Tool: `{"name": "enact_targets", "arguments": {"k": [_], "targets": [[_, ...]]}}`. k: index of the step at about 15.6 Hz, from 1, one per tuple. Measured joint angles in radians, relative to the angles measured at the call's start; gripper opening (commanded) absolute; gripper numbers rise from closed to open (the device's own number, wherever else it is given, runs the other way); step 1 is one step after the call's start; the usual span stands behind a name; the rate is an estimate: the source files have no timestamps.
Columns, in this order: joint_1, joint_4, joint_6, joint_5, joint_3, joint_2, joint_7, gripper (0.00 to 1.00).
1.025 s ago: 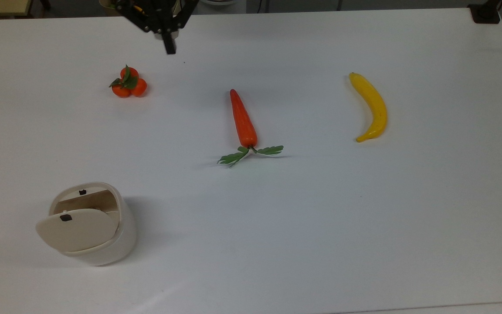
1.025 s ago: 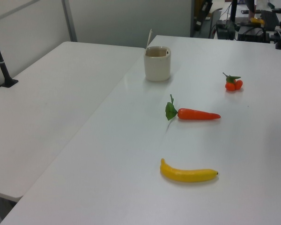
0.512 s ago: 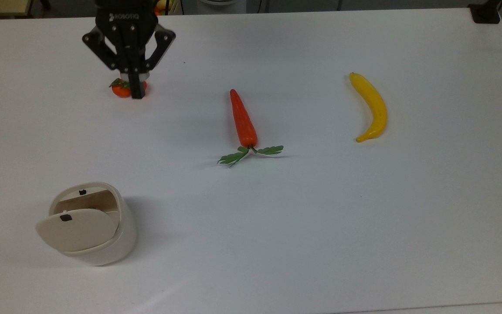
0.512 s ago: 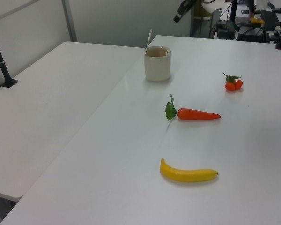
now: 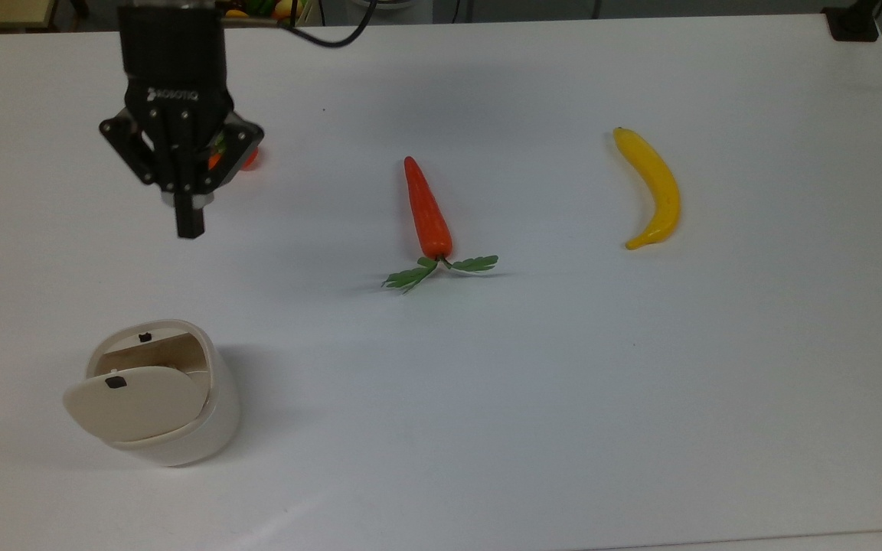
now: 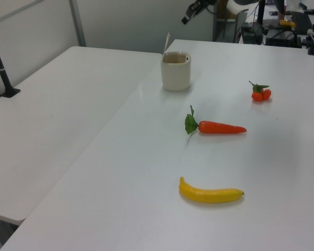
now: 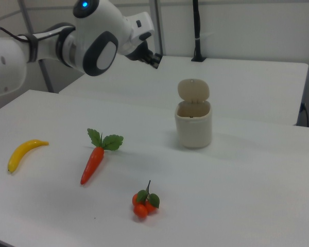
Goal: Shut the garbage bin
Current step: 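Move the gripper over the cream bin's open lid, then lower the gripper onto the raised lid and push it over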
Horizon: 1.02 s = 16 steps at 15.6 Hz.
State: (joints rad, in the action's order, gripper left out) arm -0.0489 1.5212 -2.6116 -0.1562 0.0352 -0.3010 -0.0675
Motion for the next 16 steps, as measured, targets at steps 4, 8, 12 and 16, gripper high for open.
{"name": "enact_targets", "arguments": {"k": [4, 8, 12, 16], "targets": [[-0.002, -0.078, -0.114, 0.0, 0.0, -0.098, 0.017, 0.0], [-0.009, -0.098, -0.26, 0.0, 0.0, -0.175, 0.018, 0.0], [-0.015, -0.118, -0.346, 0.0, 0.0, -0.234, 0.019, 0.0], [-0.015, -0.173, -0.388, 0.0, 0.0, -0.3, 0.019, 0.0]]}}
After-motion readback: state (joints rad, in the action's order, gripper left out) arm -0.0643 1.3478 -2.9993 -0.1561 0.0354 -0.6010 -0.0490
